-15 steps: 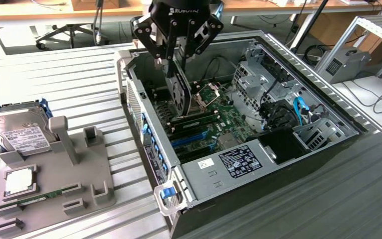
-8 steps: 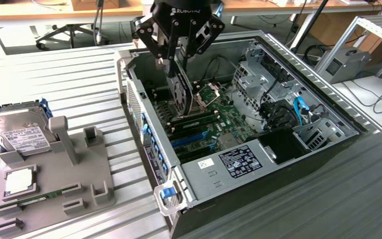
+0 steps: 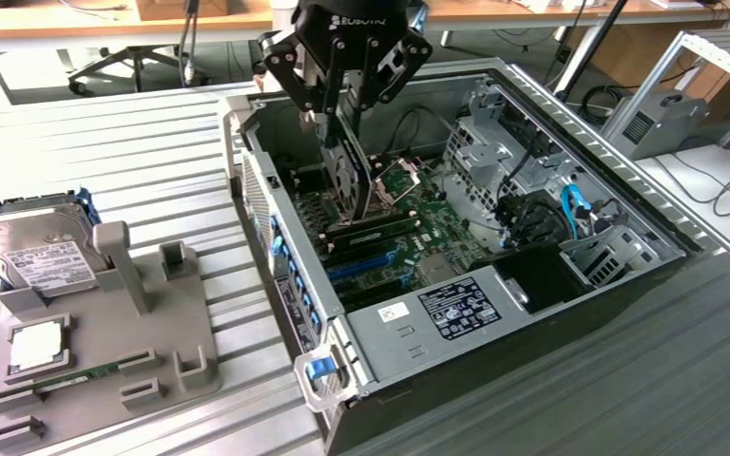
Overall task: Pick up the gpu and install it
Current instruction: 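Pick up the gpu and move the gpu toward the slot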
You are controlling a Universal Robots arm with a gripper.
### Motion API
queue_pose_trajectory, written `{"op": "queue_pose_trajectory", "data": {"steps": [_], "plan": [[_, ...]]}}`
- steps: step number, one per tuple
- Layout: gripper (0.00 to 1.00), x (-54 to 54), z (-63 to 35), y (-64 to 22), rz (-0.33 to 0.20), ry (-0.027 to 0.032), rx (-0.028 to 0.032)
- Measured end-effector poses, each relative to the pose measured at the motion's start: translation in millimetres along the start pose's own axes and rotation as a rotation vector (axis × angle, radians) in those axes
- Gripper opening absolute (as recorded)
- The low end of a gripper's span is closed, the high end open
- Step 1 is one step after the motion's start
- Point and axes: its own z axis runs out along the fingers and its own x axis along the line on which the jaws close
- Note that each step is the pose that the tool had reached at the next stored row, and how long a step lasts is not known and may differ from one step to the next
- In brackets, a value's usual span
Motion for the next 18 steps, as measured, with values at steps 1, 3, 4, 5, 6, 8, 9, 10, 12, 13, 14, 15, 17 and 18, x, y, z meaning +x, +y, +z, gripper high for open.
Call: {"op": "queue_pose_trajectory", "data": {"steps": [1, 3, 4, 5, 6, 8, 9, 10, 12, 13, 14, 15, 17, 18], "plan": [[0.26, -0.4, 0.1, 0.0, 0.0, 0.0, 0.0], [0.26, -2.2, 0.3, 0.1, 0.0, 0.0, 0.0], [0.26, -2.9, 0.4, 0.2, 0.0, 0.0, 0.0], [0.26, -3.7, 0.5, 0.3, 0.0, 0.0, 0.0], [0.26, -4.0, 0.5, 0.3, 0.0, 0.0, 0.0], [0.26, -5.1, 0.7, 0.4, 0.0, 0.0, -0.0001], [0.26, -5.5, 0.7, 0.4, 0.0, 0.0, 0.0], [0.26, -5.8, 0.7, 0.4, 0.0, 0.0, 0.0], [0.26, -6.7, 0.8, 0.5, 0.0, 0.0, 0.0], [0.26, -7.1, 0.9, 0.5, 0.0, 0.0, 0.0], [0.26, -7.4, 0.9, 0.5, 0.0, 0.0, 0.0], [0.26, -7.8, 1.0, 0.6, 0.0, 0.0, 0.0], [0.26, -8.7, 1.1, 0.6, 0.0, 0.0, 0.0], [0.26, -9.0, 1.1, 0.6, 0.0, 0.0, 0.0]]}}
